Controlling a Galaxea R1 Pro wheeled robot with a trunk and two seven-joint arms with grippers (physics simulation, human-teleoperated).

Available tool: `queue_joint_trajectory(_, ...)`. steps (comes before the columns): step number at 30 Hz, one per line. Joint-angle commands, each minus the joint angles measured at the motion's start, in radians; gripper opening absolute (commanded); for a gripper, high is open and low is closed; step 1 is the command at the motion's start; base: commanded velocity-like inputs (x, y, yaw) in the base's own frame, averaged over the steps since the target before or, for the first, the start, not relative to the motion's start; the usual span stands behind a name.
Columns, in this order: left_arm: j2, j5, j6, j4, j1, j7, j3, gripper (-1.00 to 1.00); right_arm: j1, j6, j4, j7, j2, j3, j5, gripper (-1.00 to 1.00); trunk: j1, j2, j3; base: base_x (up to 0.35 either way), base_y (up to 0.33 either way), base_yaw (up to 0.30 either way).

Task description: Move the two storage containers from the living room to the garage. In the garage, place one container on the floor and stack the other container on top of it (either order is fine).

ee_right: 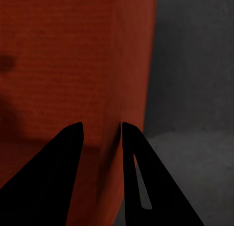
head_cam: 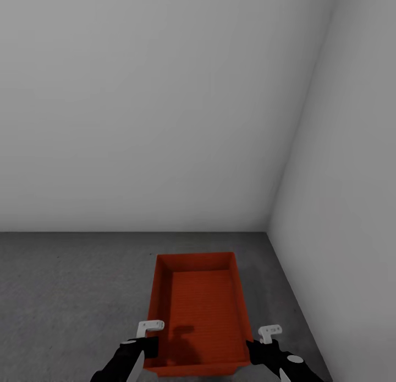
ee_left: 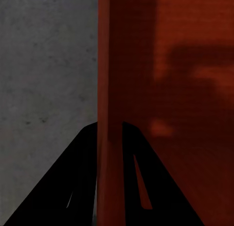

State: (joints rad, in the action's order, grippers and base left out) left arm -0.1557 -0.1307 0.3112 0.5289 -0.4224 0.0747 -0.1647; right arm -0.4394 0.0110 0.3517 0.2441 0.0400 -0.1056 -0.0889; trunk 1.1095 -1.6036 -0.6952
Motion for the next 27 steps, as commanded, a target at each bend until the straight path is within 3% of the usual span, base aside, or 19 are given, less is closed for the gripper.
queue_joint_trajectory(1,-0.002,0.013,-0.029,0.025,-0.001,0.002,-0.019,-1.0,0.001,0.001,-0.002,0.018,-0.014,-0.019,-0.009,-1.0,0.0,0.0,-0.001,0.0,0.0,0.0)
queue_joint_trajectory(17,-0.002,0.013,-0.029,0.025,-0.001,0.003,-0.02,-1.0,0.001,0.001,-0.002,0.018,-0.014,-0.017,-0.009,-1.0,0.0,0.0,-0.001,0.002,0.0,0.0)
queue_joint_trajectory(27,-0.001,0.012,-0.028,0.025,-0.001,0.004,-0.02,-1.0,0.001,0.001,-0.002,0.018,-0.014,-0.018,-0.009,-1.0,0.0,0.0,-0.001,0.134,0.0,0.0)
